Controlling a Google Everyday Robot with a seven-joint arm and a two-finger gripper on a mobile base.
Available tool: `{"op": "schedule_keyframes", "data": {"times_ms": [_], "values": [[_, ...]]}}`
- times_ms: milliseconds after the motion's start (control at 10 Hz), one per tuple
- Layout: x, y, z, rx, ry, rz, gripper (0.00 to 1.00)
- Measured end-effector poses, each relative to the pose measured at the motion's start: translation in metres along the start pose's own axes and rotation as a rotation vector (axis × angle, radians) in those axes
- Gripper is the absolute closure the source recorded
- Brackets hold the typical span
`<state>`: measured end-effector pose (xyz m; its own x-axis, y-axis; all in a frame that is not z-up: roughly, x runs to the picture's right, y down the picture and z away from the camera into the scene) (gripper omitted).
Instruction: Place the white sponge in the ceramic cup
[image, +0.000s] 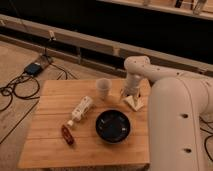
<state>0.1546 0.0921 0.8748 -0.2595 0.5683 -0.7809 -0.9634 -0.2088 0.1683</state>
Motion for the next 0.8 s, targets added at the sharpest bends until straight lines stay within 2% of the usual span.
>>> {"op": "schedule_keyframes", "data": {"times_ms": [100, 200, 300, 600, 800], "values": [[-0.004, -0.006, 0.001, 0.027, 0.002, -0.038, 0.35], [-0.010, -0.016, 0.003, 0.076, 0.007, -0.116, 0.35], [-0.014, -0.023, 0.003, 0.107, 0.010, -0.180, 0.35], [-0.022, -0.025, 0.006, 0.142, 0.001, -0.383, 0.35], [-0.025, -0.026, 0.010, 0.155, -0.006, -0.471, 0.35]]}}
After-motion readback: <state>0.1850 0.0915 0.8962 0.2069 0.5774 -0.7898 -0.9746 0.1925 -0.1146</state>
